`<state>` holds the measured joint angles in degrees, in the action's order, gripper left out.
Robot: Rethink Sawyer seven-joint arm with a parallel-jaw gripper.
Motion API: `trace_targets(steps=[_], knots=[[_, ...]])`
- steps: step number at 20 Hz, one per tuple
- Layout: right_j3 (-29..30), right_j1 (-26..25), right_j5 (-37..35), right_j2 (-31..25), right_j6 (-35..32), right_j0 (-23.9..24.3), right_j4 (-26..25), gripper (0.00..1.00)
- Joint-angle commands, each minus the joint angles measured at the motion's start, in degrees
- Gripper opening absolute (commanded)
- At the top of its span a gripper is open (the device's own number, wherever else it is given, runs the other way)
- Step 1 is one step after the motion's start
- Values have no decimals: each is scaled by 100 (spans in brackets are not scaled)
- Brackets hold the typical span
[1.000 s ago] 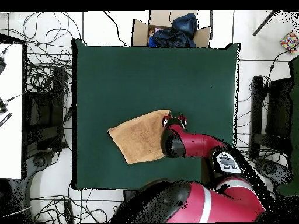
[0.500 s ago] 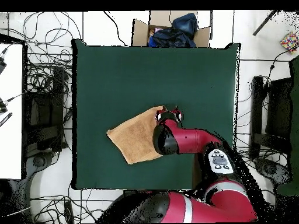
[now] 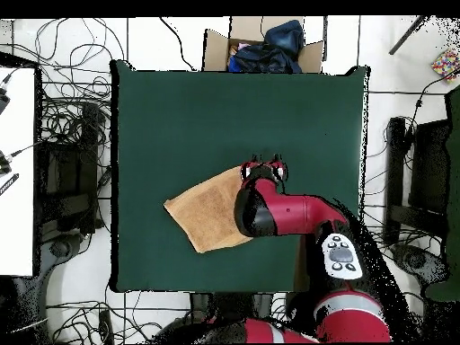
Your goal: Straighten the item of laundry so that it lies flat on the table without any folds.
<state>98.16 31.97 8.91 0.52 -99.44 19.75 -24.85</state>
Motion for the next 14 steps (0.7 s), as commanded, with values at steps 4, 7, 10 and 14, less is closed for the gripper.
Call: trace_targets(steps=[4,7,10,14], knots=[[-210,-634,-513,-362,-447,-121,-91,100],[-210,-793,-542,-524,-449,-37,-104,100],[-247,-872,-574,-611,-399,5,-141,100],[-425,-1081,-411,-588,-383,-10,-174,100]])
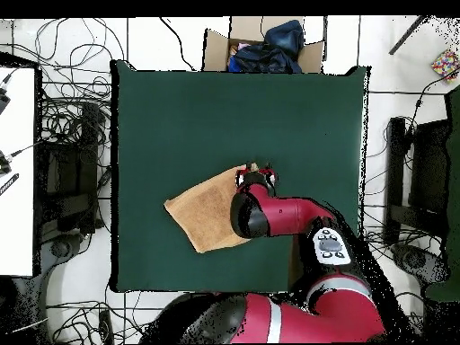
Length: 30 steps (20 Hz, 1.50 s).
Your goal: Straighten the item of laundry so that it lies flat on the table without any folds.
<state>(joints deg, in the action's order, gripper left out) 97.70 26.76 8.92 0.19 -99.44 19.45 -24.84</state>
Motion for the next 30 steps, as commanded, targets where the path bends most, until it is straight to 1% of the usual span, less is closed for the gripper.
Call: trace_targets(steps=[1,5,10,14,17,21,22,25,27,30], knots=[[-434,-619,-385,-558,-365,31,-193,100],[-502,-777,-556,-902,-172,280,-392,100],[-442,-791,-731,-1243,-108,449,-477,100],[-538,-915,-852,-1488,2,575,-588,100],[-552,-936,-862,-1512,-15,579,-643,100],[-601,-880,-947,-1363,-47,459,-603,100],[-625,-861,-1069,-1356,29,441,-620,0],[-626,-786,-1216,-930,-199,129,-325,0],[-508,-583,-1264,-662,-384,-55,-169,0],[-444,-449,-1326,-681,-379,-30,-200,0]])
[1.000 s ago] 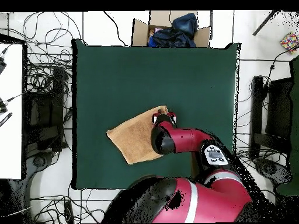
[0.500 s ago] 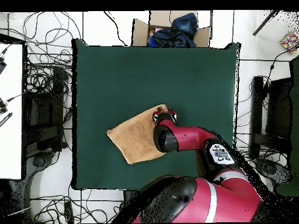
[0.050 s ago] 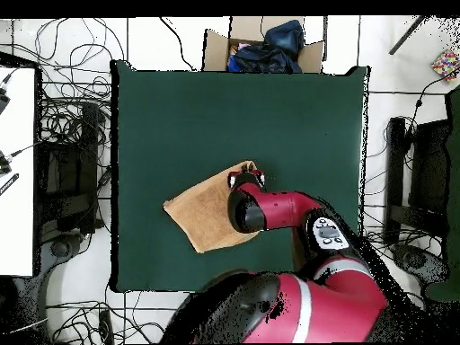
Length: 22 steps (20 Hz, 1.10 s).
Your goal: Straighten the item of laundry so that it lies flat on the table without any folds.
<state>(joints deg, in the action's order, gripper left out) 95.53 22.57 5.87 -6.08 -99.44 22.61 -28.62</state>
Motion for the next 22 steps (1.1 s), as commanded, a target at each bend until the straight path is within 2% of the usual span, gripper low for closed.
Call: trace_targets(steps=[1,5,7,9,11,13,15,17,19,22], knots=[[-233,-16,-1053,-88,-358,-318,163,0],[-371,-73,-1197,-307,-195,-156,50,0],[-415,-49,-1036,-198,-248,-230,-18,0],[-447,61,-78,362,-588,-575,-77,0],[-443,57,608,965,-754,-935,88,0],[-287,73,1556,1628,-752,-1337,483,0],[-59,74,2333,2330,-605,-1801,1088,0],[160,179,2813,2883,-357,-2227,1601,0],[223,290,2612,2881,-408,-2294,1611,0],[218,540,2112,2500,-505,-2144,1192,0]])
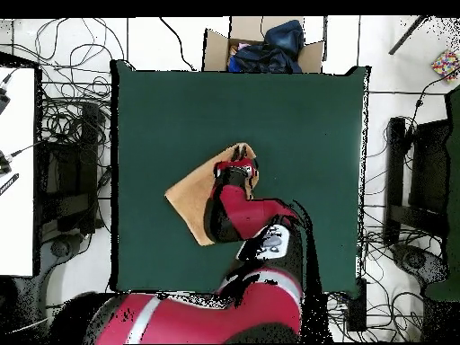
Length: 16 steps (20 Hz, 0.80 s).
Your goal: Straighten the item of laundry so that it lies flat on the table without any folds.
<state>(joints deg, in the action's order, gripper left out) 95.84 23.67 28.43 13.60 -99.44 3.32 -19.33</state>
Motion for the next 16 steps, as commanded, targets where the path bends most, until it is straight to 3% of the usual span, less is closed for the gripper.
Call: trace_targets(steps=[1,6,10,14,16], knots=[[239,467,-180,459,-539,-179,160,0],[239,451,-102,285,-601,-53,-82,0],[3,131,-16,53,-580,182,-246,0],[-44,-288,617,74,-695,334,-12,0],[-146,-371,445,-140,-736,510,-222,0]])
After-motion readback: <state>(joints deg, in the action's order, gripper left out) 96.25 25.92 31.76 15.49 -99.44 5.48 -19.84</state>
